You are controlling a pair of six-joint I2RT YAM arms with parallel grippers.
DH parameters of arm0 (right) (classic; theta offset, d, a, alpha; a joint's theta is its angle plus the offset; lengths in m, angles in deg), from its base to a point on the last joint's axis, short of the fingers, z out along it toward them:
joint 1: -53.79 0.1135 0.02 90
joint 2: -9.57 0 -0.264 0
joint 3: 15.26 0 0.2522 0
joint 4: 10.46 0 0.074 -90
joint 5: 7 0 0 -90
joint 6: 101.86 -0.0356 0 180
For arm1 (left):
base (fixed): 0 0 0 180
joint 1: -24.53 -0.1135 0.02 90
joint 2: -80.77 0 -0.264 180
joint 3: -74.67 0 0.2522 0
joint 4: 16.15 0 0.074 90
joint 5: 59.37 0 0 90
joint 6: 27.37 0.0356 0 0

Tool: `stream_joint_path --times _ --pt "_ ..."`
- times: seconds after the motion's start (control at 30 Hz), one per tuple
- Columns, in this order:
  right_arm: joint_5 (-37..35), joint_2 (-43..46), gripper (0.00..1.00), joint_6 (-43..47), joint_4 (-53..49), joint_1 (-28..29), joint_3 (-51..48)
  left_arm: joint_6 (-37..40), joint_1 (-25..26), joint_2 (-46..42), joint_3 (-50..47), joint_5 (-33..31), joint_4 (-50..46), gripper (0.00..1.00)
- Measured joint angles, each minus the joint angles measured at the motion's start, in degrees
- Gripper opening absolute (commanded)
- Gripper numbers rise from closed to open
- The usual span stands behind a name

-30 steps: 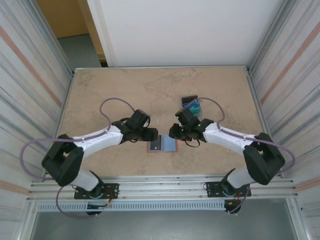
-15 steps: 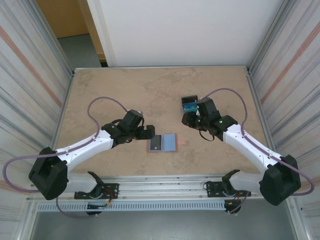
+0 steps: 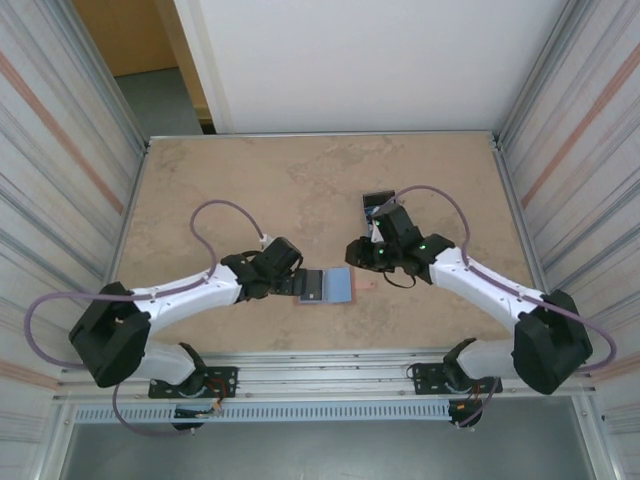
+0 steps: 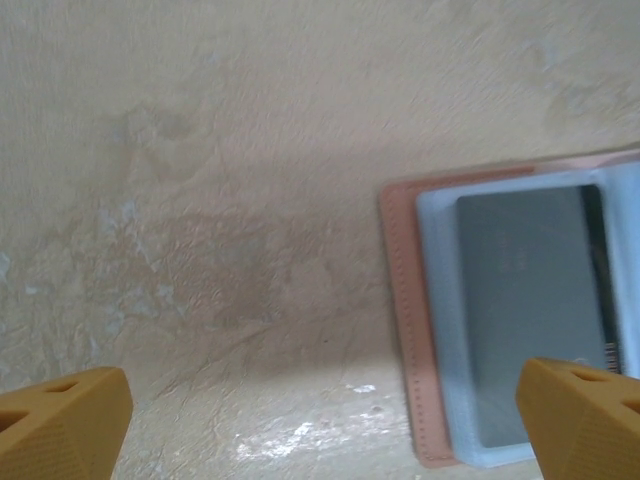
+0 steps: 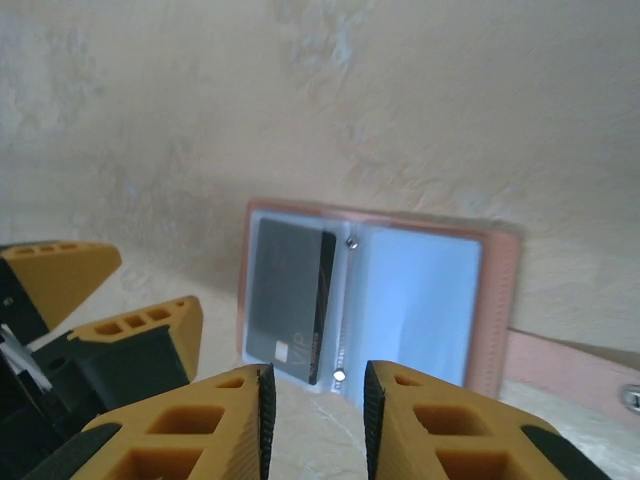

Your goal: Take the credit cards out of the card holder

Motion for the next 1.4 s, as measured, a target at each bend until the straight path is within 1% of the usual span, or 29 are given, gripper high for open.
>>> stream_joint_path --times 0.17,0.37,0.63,0.83,1.4 --pt "2.8 -6.3 0.26 -0.4 2.8 2.4 0.3 -0.2 0.0 2.1 -0.7 0.5 1.9 0.99" --pt "5.6 -12.3 0.23 -1.0 6.2 3.2 0.4 -0.2 0.0 4.8 -0.7 1.1 4.6 0.99" --pt "7.9 -16.9 0.22 -2.2 9.6 4.0 0.9 -0.3 0.0 6.7 -0.7 2.0 5.5 0.99" --pt "8.2 -18.4 0.22 -2.4 10.7 4.3 1.5 -0.4 0.0 6.3 -0.7 2.0 5.4 0.99" --pt "8.0 -18.5 0.22 -3.5 11.0 4.3 1.5 -0.4 0.0 5.0 -0.7 2.4 5.4 0.99"
